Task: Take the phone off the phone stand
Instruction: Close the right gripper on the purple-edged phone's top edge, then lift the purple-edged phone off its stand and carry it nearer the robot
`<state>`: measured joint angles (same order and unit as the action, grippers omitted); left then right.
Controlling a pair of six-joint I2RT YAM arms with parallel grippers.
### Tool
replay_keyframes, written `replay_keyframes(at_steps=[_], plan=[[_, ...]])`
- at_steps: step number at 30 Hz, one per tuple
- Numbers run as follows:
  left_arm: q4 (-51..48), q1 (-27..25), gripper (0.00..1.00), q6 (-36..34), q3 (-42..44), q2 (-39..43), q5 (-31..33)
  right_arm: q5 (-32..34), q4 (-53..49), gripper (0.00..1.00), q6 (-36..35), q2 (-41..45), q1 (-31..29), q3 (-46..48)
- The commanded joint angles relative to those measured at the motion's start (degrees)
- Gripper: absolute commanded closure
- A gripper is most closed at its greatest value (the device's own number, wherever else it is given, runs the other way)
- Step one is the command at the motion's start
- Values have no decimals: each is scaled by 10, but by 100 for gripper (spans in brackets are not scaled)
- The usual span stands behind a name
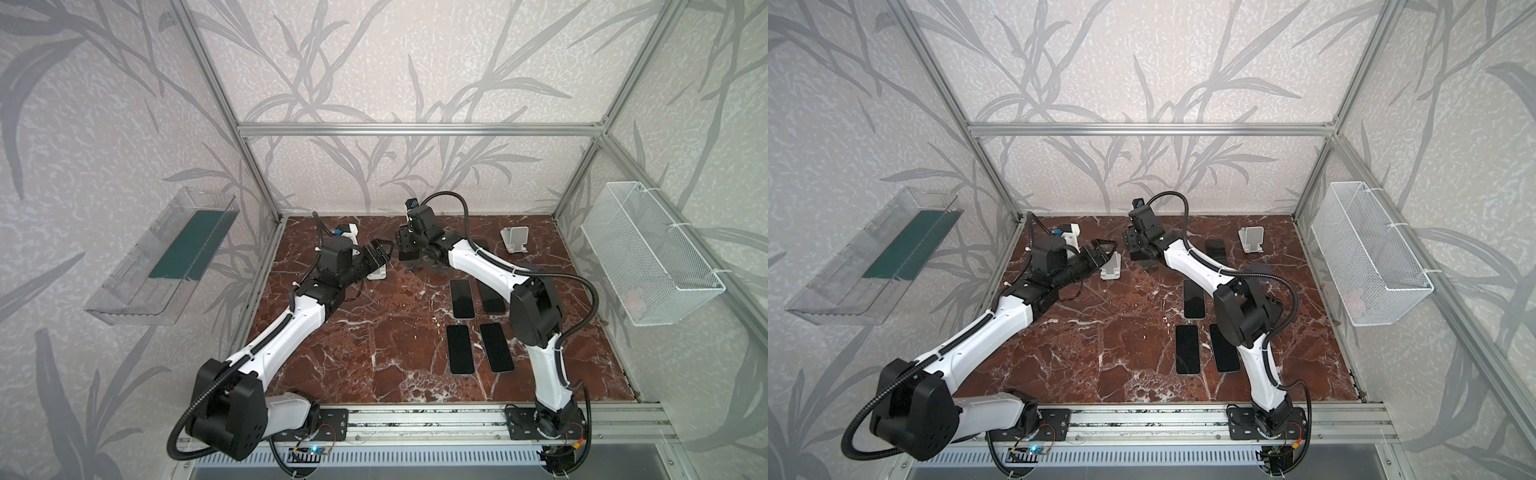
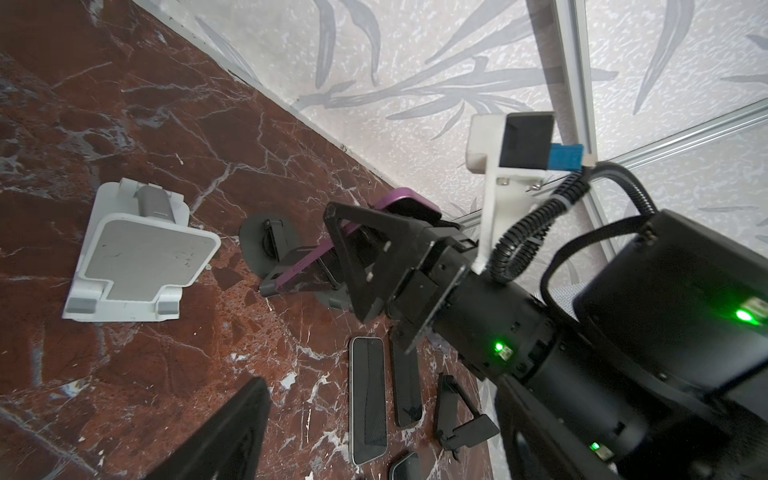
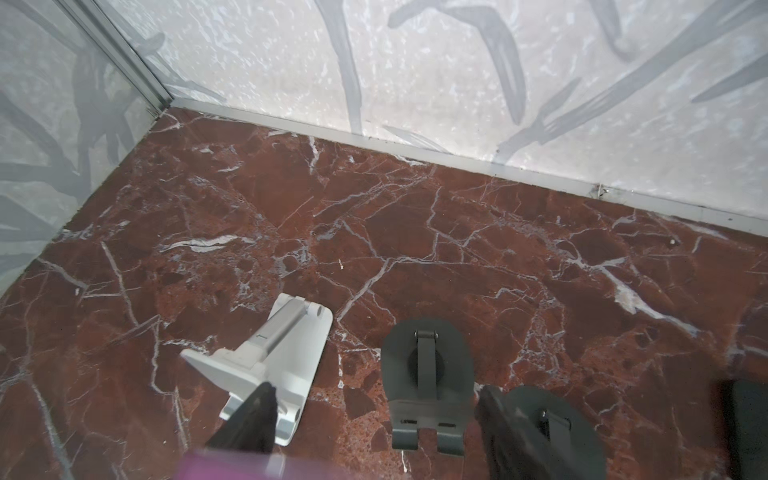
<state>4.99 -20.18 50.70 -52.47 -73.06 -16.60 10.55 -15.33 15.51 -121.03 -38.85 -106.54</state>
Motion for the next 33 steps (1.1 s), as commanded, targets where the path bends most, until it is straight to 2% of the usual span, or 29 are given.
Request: replay_keyframes(at_steps=[1, 10, 14, 19, 29, 33], plan=[[-4, 1, 15, -16, -19, 21, 18, 26, -1, 31, -8, 50, -19, 12], [-7, 1, 15, -28, -17, 37, 37, 87, -6, 31, -18, 178, -86, 96], [-18, 1, 14, -45, -14, 45, 71, 105, -9, 31, -2, 229, -111, 144], [-17, 1, 14, -49, -10, 49, 79, 152, -13, 31, 14, 313, -150, 210], [-12, 1, 14, -40, 2, 64, 107, 206, -40, 32, 85, 440, -209, 390], [-10, 7, 13, -25, 3, 70, 99, 183, -54, 34, 135, 467, -216, 456]])
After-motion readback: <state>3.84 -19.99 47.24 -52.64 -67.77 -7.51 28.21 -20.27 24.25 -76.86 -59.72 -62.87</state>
